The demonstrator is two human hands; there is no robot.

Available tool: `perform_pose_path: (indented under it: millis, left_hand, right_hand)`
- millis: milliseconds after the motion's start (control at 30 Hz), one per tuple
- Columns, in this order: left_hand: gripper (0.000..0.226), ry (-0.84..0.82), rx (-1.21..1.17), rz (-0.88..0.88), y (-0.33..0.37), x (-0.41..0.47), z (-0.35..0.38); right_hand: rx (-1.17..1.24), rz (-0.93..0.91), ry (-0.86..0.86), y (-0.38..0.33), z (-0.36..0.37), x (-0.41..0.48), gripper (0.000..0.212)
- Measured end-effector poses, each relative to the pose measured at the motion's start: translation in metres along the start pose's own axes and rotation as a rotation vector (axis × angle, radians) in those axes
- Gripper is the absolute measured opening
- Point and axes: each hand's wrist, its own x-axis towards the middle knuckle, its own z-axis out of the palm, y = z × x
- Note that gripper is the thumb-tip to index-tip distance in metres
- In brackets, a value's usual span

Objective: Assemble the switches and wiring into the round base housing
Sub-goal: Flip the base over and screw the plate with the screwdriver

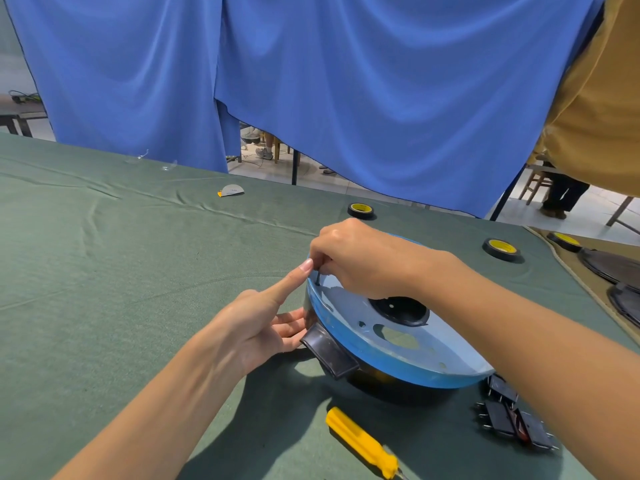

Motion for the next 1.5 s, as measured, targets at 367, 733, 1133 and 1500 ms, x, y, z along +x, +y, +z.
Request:
perform_pose_path:
  millis: [367, 733, 1133, 1500]
  left_hand:
    - [0.089, 0.012, 0.002, 0.015, -0.001, 0.004, -0.002]
    - [0.09, -0.007, 0.051, 0.02, -0.003, 0.001, -0.002]
    - [0.077, 0.0, 0.051, 0.043, -0.005, 0.004, -0.003]
    - [0.082, 0.008, 0.035, 0.04, -0.004, 0.003, -0.002]
  right_hand:
    - [0.07, 0.004, -0.04, 0.002, -0.003, -0.001, 0.016]
    - [0.059, 0.088, -0.059, 0.002, 0.015, 0.004, 0.022]
    - [0.038, 0.057, -0.036, 0.001, 0.015, 0.003, 0.016]
    - [-0.018, 0.033, 0.001, 0.0, 0.006, 0.004, 0.015]
